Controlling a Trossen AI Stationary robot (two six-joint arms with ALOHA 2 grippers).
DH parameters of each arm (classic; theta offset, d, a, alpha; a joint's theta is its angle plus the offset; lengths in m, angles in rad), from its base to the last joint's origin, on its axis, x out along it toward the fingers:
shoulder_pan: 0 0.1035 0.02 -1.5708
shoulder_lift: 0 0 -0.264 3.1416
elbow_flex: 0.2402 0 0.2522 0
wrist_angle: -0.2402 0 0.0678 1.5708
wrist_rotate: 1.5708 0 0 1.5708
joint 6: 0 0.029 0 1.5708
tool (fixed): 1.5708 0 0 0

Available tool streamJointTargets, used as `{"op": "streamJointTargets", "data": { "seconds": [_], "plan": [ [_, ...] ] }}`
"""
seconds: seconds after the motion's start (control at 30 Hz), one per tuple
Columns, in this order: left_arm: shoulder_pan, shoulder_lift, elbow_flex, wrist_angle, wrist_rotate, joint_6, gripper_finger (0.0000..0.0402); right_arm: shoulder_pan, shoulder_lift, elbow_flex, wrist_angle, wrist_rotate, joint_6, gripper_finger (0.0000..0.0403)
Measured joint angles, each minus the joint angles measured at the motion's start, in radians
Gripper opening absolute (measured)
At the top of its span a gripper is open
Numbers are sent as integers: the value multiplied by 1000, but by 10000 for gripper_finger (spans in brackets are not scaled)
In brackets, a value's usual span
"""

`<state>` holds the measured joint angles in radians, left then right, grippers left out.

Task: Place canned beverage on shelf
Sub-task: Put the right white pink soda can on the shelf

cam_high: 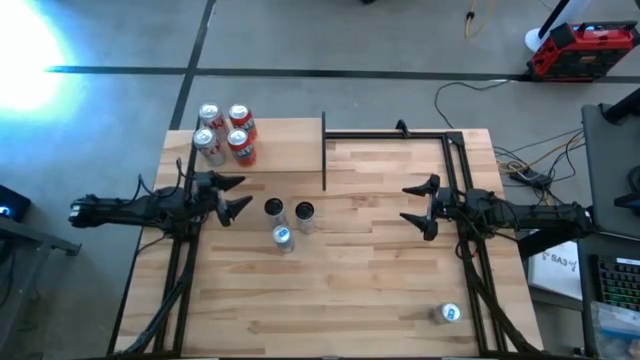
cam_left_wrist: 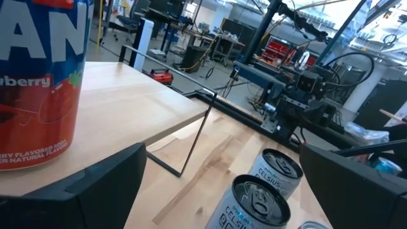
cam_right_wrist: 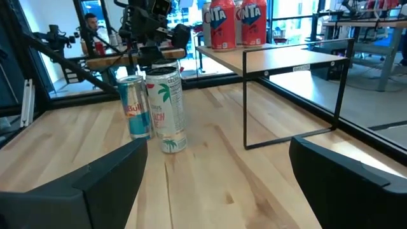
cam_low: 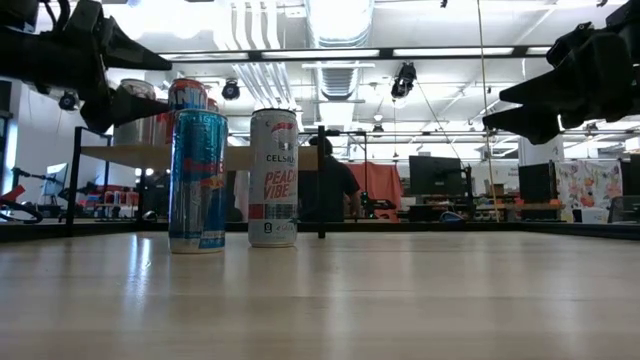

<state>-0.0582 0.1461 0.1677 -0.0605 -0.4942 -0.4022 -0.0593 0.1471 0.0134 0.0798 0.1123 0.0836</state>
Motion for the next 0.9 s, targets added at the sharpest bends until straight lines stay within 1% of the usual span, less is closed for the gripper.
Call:
{"op": "streamJointTargets", "data": {
  "seconds": [0.07,0.17,0.33,0.37,0.5,0.6,0.73,0.83,0.9],
  "plan": [
    [0,7,0,0,0,0,398,0,0,0,1,-5,-16,368],
    [0,18,0,0,0,0,398,0,0,0,49,-8,-39,368],
    [0,36,0,0,0,0,398,0,-1,0,133,-6,-24,368],
    [0,39,0,1,0,0,398,0,-1,0,143,6,-12,368],
    [0,51,0,0,0,0,398,0,11,0,151,111,112,368],
    [0,60,0,0,0,0,398,1,41,9,132,125,151,368],
    [0,68,0,0,0,0,398,7,126,111,109,132,122,368],
    [0,74,0,1,0,0,398,12,219,250,-24,143,112,368],
    [0,78,0,1,0,0,398,14,303,349,-140,145,149,368]
  ]
}}
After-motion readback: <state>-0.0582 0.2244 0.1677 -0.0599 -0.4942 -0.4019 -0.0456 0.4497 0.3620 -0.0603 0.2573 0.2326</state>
